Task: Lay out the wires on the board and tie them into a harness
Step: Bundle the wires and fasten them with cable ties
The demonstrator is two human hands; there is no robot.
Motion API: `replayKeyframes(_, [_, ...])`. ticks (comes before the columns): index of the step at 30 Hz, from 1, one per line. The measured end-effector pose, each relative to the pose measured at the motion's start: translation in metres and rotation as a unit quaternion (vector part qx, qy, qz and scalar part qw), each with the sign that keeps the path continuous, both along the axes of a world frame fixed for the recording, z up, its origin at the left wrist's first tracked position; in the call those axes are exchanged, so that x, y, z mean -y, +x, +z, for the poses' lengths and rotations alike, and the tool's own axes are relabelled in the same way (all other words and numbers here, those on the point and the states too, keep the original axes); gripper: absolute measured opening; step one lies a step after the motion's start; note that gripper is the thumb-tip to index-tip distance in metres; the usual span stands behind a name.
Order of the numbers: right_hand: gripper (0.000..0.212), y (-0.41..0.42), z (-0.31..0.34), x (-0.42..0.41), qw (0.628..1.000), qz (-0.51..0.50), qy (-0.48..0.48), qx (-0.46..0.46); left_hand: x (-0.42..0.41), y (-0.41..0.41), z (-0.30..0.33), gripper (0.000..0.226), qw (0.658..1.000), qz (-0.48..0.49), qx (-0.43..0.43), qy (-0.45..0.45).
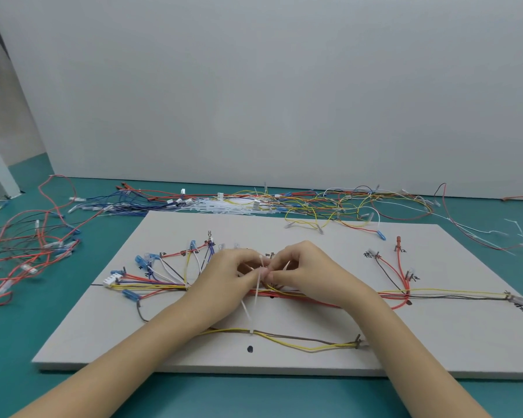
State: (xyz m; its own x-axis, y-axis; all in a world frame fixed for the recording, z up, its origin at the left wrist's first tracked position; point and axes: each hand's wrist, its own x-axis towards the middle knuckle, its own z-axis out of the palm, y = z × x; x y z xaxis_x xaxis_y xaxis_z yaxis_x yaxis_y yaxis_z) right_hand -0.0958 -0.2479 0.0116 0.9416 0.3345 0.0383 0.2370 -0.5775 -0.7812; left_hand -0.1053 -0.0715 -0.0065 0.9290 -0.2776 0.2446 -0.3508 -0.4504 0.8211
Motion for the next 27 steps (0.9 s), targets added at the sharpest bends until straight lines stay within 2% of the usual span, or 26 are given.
replayKeyframes(3, [0.006,-0.004,0.005,0.005,1.0,-0.003,-0.013,-0.001,0.002,-0.001,-0.001,0.016,1.0,0.004,0.012,-0.004])
replayKeyframes(5, [0.004,-0.006,0.011,0.009,0.999,-0.027,-0.028,0.029,0.002,0.0,0.0,0.019,0.999,0.016,0.022,-0.02])
replayKeyframes(7, [0.012,-0.009,0.02,0.014,0.996,-0.048,-0.059,0.048,0.003,0.0,0.0,0.024,0.999,0.01,0.015,-0.032])
replayKeyframes(11, [0.031,-0.027,0.024,0.019,0.989,-0.016,-0.138,-0.052,0.003,-0.003,-0.001,0.021,0.998,0.001,-0.02,-0.067])
replayKeyframes(13, [0.025,-0.036,0.017,0.014,0.987,-0.032,-0.14,-0.07,0.003,-0.004,-0.002,0.021,0.996,0.001,-0.027,-0.083])
replayKeyframes(16, [0.008,-0.041,0.01,0.007,0.985,-0.087,-0.141,-0.035,0.003,-0.004,-0.003,0.02,0.995,0.003,-0.033,-0.099])
replayKeyframes(21, [0.01,-0.045,0.014,-0.006,0.965,-0.115,-0.236,0.025,0.002,-0.003,-0.004,0.016,0.995,0.004,-0.03,-0.098])
replayKeyframes(27, [0.015,-0.045,0.019,-0.017,0.939,-0.115,-0.319,0.047,0.003,-0.003,-0.004,0.017,0.999,0.016,0.017,-0.029])
